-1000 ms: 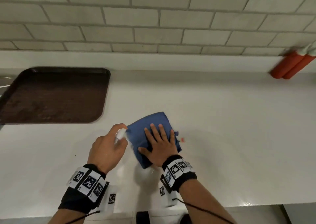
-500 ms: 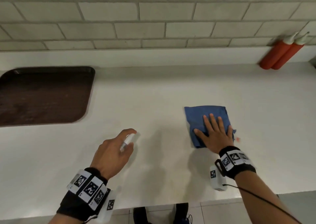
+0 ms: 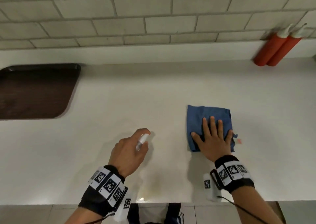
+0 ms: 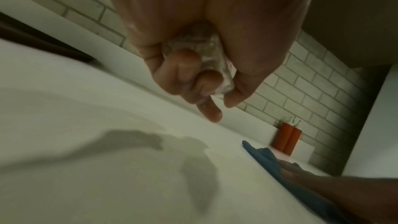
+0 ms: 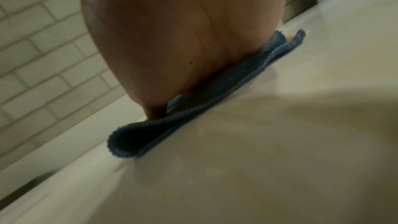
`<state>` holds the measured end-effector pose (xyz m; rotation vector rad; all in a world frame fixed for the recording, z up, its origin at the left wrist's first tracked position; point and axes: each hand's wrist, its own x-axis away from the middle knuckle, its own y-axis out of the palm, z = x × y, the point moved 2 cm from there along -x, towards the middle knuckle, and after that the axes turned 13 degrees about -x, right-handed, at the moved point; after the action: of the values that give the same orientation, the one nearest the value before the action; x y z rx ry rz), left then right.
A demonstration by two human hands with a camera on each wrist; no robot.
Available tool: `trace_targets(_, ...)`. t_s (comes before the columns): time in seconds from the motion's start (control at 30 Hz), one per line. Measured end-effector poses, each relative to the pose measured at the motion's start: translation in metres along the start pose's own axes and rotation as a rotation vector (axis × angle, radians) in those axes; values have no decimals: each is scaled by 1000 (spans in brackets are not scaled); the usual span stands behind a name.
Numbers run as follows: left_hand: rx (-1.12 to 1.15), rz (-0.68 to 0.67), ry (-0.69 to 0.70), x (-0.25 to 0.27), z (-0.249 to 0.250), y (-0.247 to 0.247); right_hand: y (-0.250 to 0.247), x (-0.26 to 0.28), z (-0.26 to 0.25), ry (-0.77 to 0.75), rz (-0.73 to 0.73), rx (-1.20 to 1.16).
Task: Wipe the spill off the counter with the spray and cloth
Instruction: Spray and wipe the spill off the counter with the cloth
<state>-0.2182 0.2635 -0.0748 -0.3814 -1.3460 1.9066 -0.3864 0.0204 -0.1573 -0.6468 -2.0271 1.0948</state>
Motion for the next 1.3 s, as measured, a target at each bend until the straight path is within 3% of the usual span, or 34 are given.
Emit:
trace_targets(0.2, 9, 68, -79, -26, 14, -13, 26, 59, 12, -204, 43, 96)
trace_targets(0.4, 49, 152, -156, -20, 5, -21, 0, 7, -7, -208, -15, 109)
trace_targets(0.53, 80, 167, -208, 0, -12, -19, -1, -49, -65, -205, -79, 100)
trace_targets(0.67, 97, 207, -245, 25, -42, -26, 29, -58, -147, -284, -165, 123)
trace_targets(0.83, 122, 255, -304, 62, -103, -46, 103, 18, -247, -505, -251, 163)
trace_targets(0.93, 135, 274, -318, 84, -139, -59, 144, 76, -277, -633, -226, 175)
trace_targets(1.07, 176, 246, -316, 107, -165, -67, 169, 119, -264, -662, -113, 125)
trace_targets(1.3, 183, 166, -151, 116, -146, -49, 139, 136, -175, -364, 7, 102)
